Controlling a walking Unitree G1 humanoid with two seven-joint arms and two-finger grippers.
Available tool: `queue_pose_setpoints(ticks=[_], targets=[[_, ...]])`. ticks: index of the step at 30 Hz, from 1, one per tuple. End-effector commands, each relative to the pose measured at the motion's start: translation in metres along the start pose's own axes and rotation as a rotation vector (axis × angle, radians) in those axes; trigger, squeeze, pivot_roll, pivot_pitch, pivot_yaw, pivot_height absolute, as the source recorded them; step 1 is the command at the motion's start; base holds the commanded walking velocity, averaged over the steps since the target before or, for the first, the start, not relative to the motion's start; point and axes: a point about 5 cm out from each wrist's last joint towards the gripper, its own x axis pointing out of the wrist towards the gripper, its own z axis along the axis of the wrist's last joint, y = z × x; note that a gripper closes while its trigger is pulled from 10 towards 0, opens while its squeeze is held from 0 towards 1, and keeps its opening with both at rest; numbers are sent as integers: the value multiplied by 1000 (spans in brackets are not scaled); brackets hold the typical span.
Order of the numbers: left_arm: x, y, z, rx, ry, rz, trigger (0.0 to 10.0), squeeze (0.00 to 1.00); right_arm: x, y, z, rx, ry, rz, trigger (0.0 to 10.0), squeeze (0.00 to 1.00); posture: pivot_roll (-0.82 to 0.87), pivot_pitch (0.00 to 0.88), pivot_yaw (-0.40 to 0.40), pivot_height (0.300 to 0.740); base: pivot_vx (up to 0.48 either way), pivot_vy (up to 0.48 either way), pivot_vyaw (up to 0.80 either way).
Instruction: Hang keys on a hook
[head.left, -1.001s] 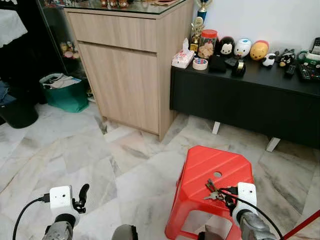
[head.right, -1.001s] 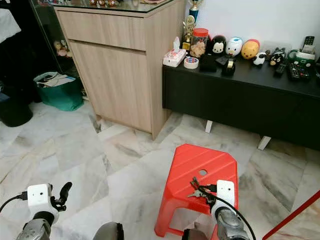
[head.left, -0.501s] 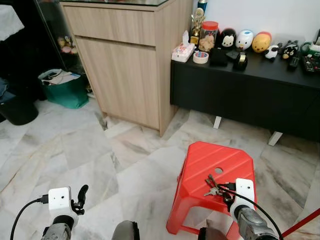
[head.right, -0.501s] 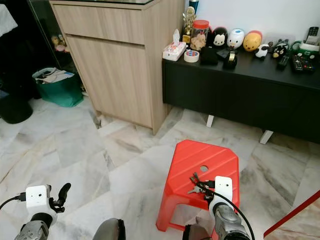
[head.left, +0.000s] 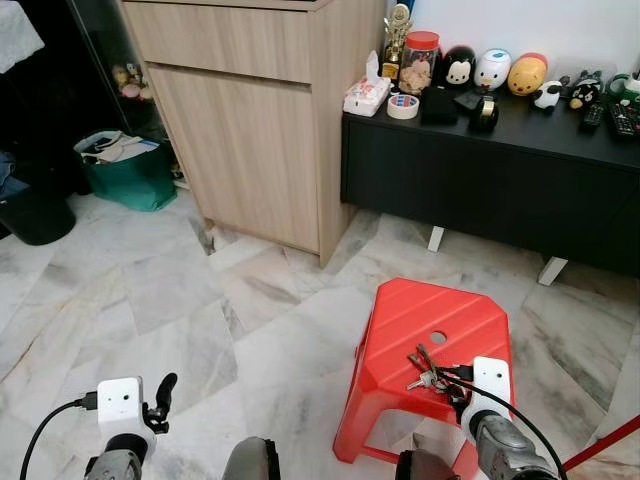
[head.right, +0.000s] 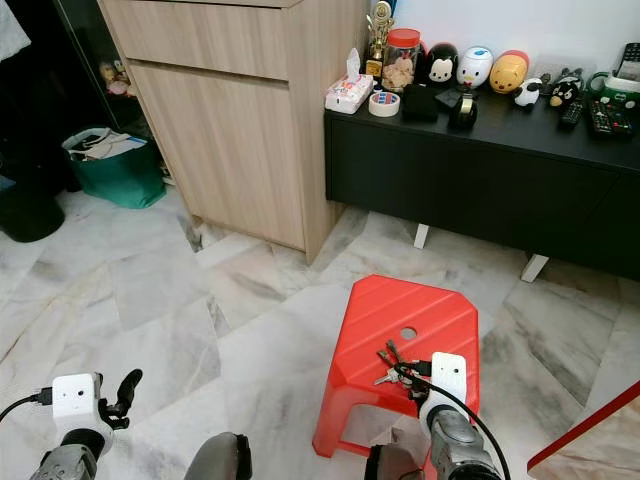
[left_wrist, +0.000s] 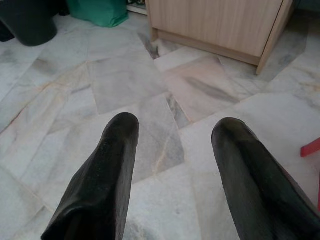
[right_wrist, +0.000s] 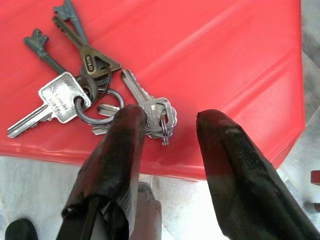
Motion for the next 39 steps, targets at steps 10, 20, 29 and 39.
queue_pose_setpoints(ticks=[10,20,29,39], targets=[[-2,1,-3,32,29,-5,10000,0,0,1,1,15,0,3,3608,0,79,74,21,620,0,0,0],[-2,-1,-4,35,31,-5,10000,0,0,3,0,12,6,15,4078,0,80,71,18,620,0,0,0],[0,-1,-4,41,36,-1,10000,0,0,6,-1,11,10,24,1647,0,81,64,18,620,0,0,0],[1,-1,-5,41,47,3,10000,0,1,8,1,18,-3,25,0,0,80,53,17,620,0,0,0]])
